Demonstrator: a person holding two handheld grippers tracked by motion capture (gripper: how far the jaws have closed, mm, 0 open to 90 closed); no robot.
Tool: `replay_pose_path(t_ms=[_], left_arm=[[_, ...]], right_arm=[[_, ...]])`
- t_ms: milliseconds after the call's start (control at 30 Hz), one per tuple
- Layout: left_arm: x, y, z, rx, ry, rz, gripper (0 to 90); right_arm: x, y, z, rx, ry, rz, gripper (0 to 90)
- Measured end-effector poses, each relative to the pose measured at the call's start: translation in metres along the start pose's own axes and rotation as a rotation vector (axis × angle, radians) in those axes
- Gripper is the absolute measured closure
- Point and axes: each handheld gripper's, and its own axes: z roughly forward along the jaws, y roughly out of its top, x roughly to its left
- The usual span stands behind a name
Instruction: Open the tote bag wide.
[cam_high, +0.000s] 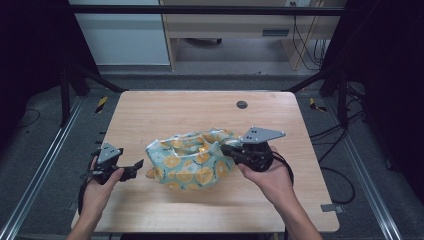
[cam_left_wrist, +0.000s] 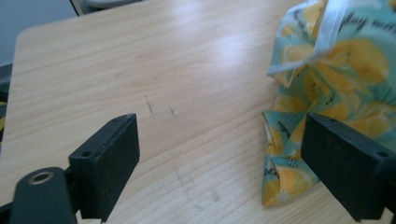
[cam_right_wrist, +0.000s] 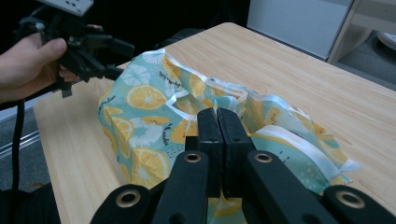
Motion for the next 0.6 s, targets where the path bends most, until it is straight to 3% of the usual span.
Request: replay_pose_path(t_ms=[167, 233, 367, 433, 500, 600], left_arm=[[0.001, 0.011, -0.009, -0.036, -0.018, -0.012, 16.0], [-0.001, 0.018, -0.015, -0.043, -0.059, 0.005, 16.0], [-0.005, 0.031, -0.021, -0.070, -0.077, 0.015, 16.0], [-0.006, 0.034, -0.022, -0.069, -0.091, 0.015, 16.0], [-0.012, 0.044, -0.022, -0.067, -0.137, 0.029, 16.0], [-0.020, 0.051, -0.019, -0.054, -0.148, 0.052, 15.9]], right_arm=[[0.001, -0.005, -0.003, -0.004, 0.000, 0.003, 89.0], [0.001, -0.007, -0.004, -0.005, 0.003, 0.004, 88.9], [0.003, -0.011, -0.005, -0.013, 0.005, 0.003, 88.9], [0.004, -0.011, -0.006, -0.013, 0.009, 0.001, 88.9], [0.005, -0.012, -0.007, -0.016, 0.011, -0.006, 88.7], [0.006, -0.013, -0.008, -0.022, 0.012, -0.013, 88.7]])
